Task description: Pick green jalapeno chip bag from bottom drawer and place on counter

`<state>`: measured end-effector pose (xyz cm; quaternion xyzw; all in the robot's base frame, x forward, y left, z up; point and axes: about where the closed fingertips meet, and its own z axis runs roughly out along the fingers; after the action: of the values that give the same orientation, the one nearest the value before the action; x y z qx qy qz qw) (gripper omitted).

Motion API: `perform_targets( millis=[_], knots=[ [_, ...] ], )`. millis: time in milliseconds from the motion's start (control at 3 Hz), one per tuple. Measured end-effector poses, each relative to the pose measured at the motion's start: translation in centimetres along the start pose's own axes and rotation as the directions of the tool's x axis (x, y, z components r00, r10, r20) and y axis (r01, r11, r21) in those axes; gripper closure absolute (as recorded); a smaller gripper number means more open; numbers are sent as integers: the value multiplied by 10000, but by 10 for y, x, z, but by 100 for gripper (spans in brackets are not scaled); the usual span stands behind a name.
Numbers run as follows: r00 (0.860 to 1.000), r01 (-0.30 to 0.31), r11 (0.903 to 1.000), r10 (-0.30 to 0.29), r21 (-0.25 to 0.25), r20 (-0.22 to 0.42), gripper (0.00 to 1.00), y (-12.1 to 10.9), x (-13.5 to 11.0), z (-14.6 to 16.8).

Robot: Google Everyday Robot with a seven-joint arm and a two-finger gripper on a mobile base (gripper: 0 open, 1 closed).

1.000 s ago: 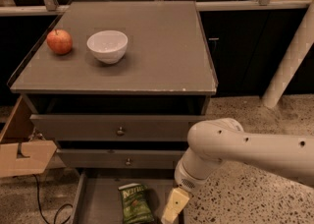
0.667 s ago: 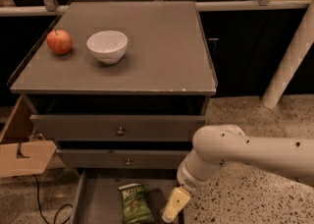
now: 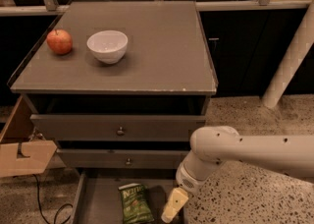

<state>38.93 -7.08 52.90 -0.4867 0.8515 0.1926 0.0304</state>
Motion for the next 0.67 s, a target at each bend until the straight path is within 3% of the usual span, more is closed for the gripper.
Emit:
perform_targets(
  millis=[333,667],
  knots=[
    [9995,-286,9976,292,-629,73,0,0,7,30],
    [9985,-472,9883,507,-1448,208,0,-6,15,75]
  ],
)
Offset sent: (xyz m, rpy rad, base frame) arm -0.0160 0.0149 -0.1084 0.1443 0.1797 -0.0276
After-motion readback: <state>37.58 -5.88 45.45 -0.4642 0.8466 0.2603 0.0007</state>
